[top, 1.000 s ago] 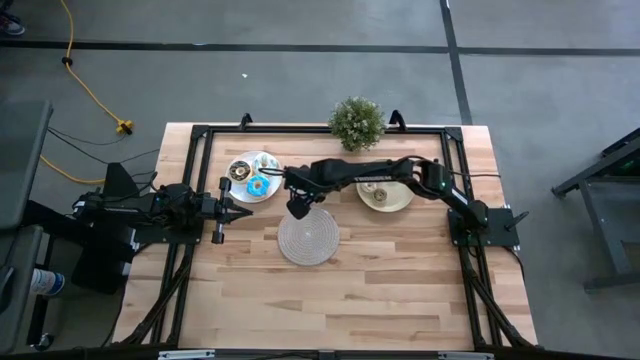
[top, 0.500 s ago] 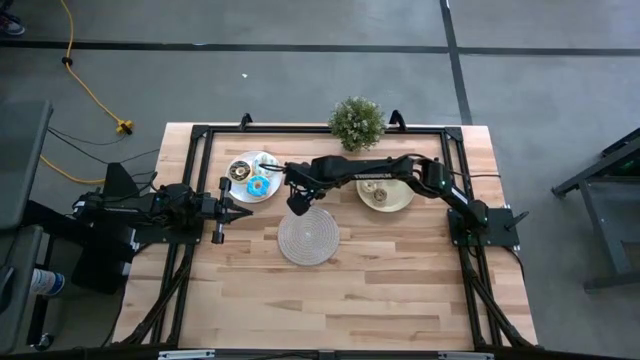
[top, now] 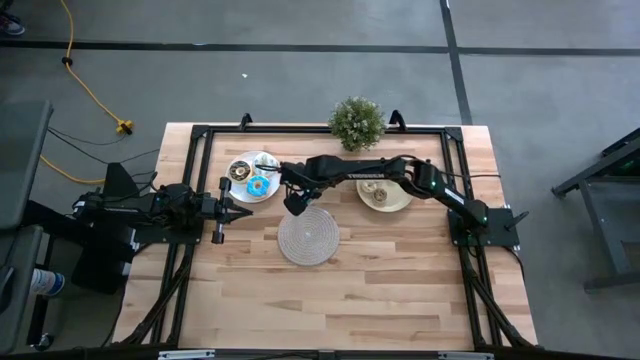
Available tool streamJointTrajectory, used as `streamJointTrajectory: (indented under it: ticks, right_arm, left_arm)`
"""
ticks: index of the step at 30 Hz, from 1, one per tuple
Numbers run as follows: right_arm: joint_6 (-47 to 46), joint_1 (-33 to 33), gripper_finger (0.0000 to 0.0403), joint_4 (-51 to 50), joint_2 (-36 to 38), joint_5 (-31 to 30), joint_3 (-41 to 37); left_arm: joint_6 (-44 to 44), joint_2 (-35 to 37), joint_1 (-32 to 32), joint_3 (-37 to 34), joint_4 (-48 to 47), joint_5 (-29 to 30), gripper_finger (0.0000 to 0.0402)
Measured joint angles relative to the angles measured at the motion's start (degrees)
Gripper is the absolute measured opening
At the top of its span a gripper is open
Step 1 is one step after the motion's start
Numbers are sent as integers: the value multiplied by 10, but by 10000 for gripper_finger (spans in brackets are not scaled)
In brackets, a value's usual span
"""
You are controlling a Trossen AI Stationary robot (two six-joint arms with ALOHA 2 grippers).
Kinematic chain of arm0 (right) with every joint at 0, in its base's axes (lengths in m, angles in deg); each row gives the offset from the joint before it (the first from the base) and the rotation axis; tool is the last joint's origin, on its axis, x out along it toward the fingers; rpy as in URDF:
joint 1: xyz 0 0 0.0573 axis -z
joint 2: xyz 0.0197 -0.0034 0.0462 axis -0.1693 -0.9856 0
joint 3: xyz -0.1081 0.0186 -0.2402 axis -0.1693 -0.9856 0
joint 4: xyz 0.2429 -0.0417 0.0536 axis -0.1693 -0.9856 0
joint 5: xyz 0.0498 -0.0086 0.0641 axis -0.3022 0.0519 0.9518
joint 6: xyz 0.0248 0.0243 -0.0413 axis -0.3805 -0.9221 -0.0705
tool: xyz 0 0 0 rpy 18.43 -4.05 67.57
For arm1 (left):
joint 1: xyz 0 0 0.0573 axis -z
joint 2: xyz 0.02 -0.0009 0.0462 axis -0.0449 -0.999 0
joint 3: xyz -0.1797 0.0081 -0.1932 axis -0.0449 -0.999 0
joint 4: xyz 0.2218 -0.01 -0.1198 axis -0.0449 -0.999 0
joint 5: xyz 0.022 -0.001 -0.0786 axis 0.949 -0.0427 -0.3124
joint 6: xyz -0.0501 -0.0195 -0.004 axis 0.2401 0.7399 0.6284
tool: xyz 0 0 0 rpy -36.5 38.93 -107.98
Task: Pick & Place donuts
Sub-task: Put the small blue donut on the brown plate
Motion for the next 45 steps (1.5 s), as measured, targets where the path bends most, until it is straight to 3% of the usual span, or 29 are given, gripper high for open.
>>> streamJointTrajectory:
  ticks: [26,45]
  right_arm:
    - [10,1,312,19,-3,7,1]
    - [14,1,312,-23,-36,15,37]
  left_arm:
    - [0,0,0,0,0,0,0]
    - [0,0,0,0,0,0,0]
